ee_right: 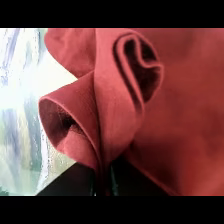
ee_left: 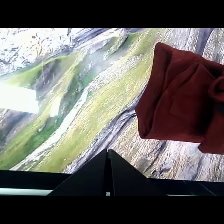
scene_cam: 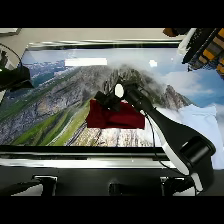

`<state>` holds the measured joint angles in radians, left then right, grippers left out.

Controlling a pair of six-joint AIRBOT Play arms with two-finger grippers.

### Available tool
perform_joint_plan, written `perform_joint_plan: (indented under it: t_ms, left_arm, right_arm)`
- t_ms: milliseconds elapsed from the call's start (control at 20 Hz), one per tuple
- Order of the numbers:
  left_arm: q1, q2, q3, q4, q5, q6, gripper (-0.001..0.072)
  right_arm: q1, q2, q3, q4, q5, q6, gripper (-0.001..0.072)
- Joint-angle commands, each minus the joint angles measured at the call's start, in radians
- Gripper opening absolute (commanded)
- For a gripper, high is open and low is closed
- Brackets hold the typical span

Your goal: Fold the clothes and pants, and hang the long-sleeved shirts on hangers.

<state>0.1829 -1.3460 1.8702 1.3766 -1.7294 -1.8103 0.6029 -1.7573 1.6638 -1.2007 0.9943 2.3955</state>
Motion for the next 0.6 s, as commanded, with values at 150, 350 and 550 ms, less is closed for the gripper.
perform_joint_plan:
  t_ms: [150, 350, 550]
  left_arm:
    - [0.002, 0.001, 0.000, 0.001, -0.004, 0.001, 0.0015]
    - [0.002, 0.002, 0.000, 0.001, -0.019, 0.008, 0.0016]
    - [0.000, 0.003, 0.000, 0.002, -0.052, 0.008, 0.0015]
  right_arm:
    - [0.007, -0.028, 0.003, 0.188, -0.103, -0.100, 0.0399]
    - [-0.081, 0.066, 0.003, 0.305, -0.083, -0.291, 0.0677]
    - [-0.393, 0.227, 0.003, 0.213, 0.163, -0.488, 0.0671]
